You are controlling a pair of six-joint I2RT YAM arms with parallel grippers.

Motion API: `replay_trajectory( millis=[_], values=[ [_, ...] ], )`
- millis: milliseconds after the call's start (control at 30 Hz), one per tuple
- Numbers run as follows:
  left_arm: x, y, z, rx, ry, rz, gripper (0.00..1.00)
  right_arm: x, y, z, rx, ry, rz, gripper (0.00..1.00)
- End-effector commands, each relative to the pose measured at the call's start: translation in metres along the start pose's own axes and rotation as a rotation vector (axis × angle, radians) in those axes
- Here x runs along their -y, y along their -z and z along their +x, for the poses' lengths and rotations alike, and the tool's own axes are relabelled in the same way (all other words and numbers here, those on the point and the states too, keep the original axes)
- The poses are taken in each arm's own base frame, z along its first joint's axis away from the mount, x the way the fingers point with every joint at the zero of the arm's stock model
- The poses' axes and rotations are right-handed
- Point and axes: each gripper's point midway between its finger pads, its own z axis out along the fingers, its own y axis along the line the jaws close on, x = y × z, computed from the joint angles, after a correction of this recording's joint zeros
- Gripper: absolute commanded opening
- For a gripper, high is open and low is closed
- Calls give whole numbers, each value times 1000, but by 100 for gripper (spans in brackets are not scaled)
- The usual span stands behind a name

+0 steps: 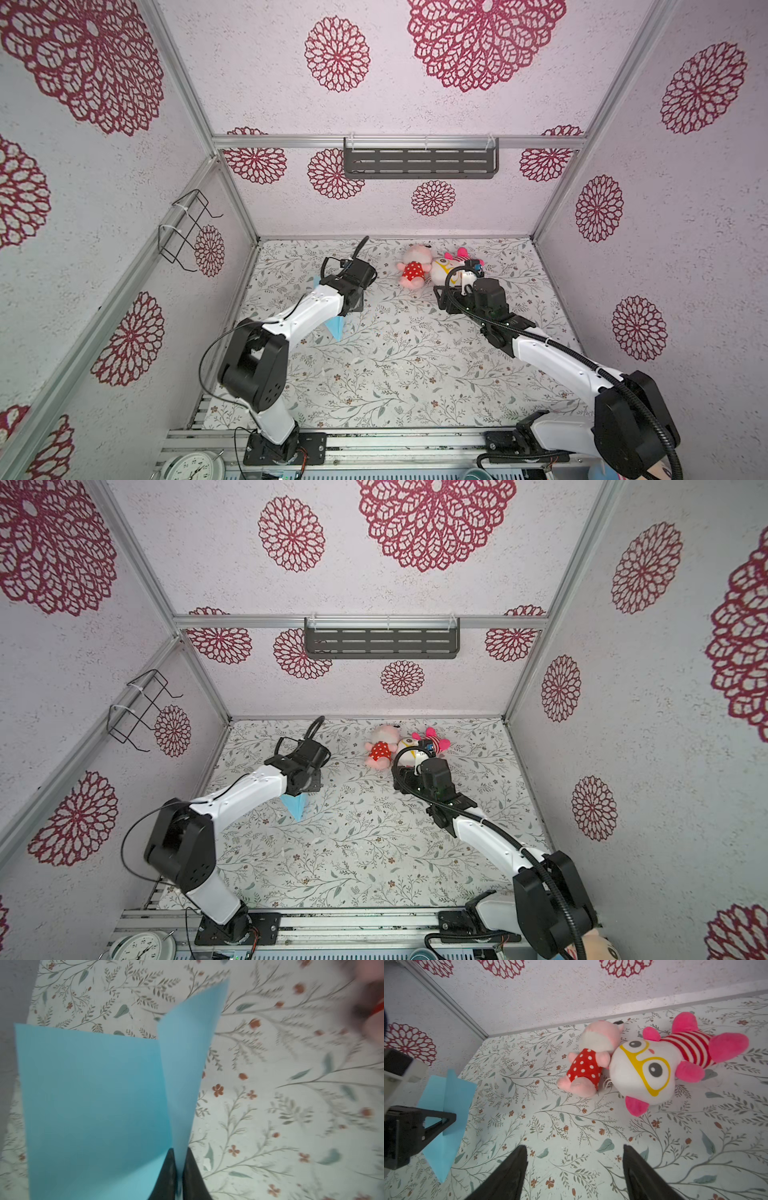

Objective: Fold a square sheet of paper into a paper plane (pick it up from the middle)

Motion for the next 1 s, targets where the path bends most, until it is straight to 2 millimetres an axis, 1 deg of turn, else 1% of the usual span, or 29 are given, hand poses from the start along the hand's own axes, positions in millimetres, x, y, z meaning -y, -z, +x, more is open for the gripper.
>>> replay_trajectory(
  millis=[0, 100, 233, 400, 533, 767, 867, 967],
  values=[
    [-23, -4, 9, -31, -135, -258, 11, 16, 4, 1, 10, -25, 70, 75],
    [-4, -24, 15, -61, -189, -303, 11, 20, 7, 7, 13, -47, 69, 75],
    [25, -44, 26, -94, -236, -290, 12, 22, 7, 16, -3, -69, 63, 75],
    [57, -61, 44, -149, -258, -232, 16, 24, 6, 23, -23, -88, 66, 75],
    [73, -65, 54, -176, -250, -175, 22, 24, 4, 27, -31, -103, 63, 75],
    [91, -67, 64, -214, -217, -70, 32, 22, -1, 30, -39, -124, 48, 75],
    [98, -62, 65, -226, -192, -17, 35, 23, -1, 30, -39, -129, 51, 75],
    [102, -46, 58, -215, -159, 52, 40, 23, -1, 29, -34, -132, 51, 75]
  ],
)
